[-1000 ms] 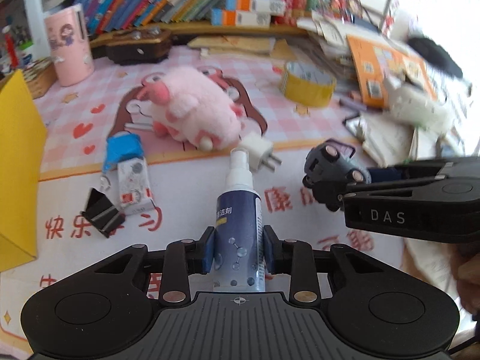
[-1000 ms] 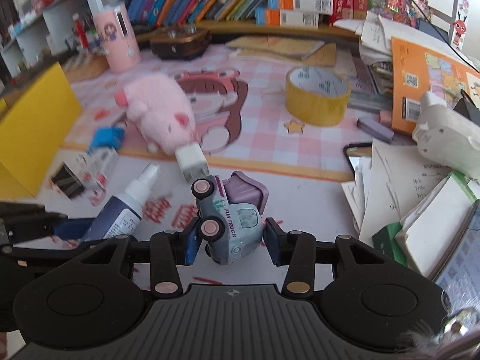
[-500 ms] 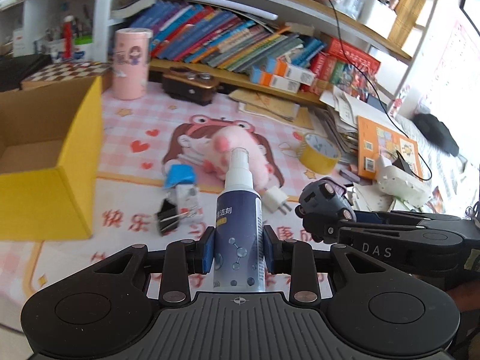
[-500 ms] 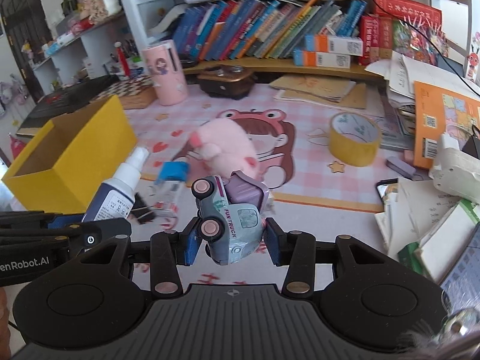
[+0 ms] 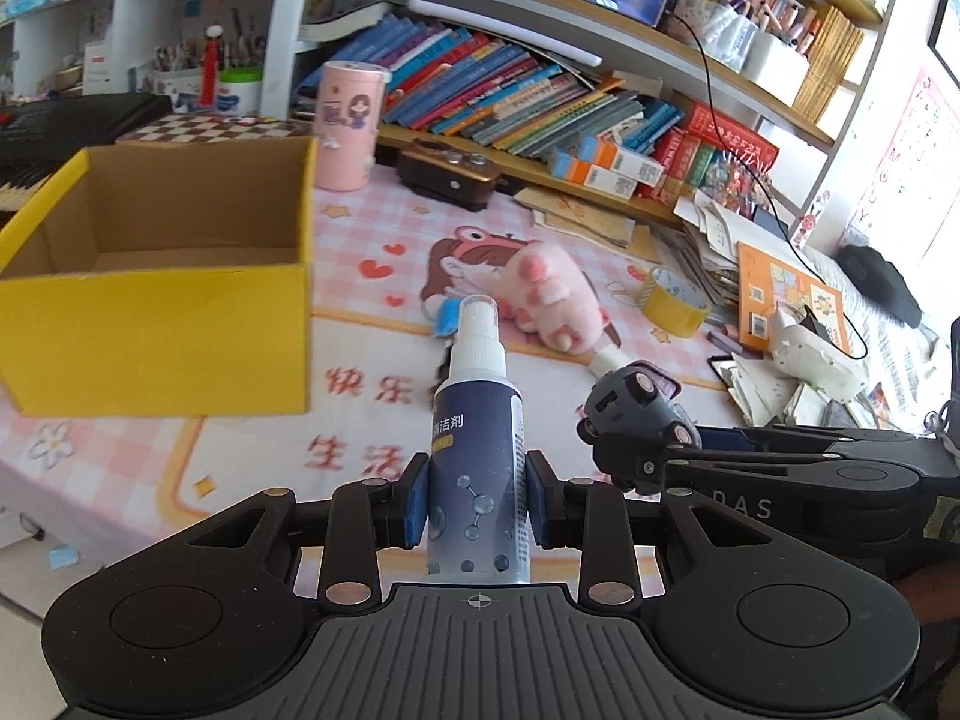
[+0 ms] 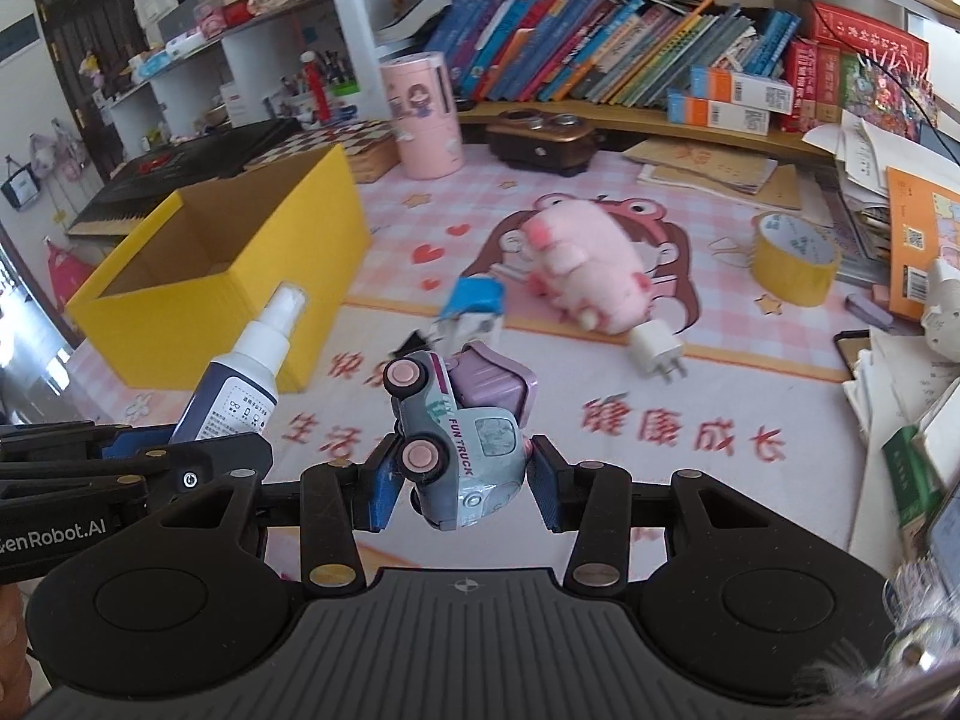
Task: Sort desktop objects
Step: 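Lift and carry the truck and spray bottle toward the yellow box with both tools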
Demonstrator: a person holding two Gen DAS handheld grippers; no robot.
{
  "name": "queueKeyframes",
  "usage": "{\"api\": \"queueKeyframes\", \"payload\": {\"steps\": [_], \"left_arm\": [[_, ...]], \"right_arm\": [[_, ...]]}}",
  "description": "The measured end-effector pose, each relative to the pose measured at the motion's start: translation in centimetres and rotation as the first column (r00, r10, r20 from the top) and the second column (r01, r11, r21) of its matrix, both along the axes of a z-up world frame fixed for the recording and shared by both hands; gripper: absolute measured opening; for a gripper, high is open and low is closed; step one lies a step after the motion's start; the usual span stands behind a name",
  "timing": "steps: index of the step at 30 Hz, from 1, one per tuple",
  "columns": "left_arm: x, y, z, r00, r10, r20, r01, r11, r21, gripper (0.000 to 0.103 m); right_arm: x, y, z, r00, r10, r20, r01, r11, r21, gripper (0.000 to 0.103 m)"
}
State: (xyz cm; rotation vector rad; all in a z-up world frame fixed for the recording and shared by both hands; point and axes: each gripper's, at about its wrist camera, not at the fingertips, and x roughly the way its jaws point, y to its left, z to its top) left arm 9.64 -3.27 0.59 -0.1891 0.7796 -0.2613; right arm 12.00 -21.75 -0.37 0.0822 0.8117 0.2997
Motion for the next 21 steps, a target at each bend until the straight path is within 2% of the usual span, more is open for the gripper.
{"api": "queueKeyframes", "payload": {"steps": [5, 21], "left_arm": [[-2.4, 2.7, -0.1, 1.0, 0.018, 0.001, -0.018, 1.0, -0.01, 0.031], [-8.9, 9.6, -0.1, 0.999, 0.051, 0.011, -0.051, 0.999, -0.011, 0.031]], "right_arm": [[-2.1, 3.2, -0.2, 0.999, 0.039, -0.009, -0.04, 0.999, -0.008, 0.042], [-8.0, 10.4, -0.4, 0.999, 0.05, -0.002, -0.05, 0.999, 0.012, 0.042]]}}
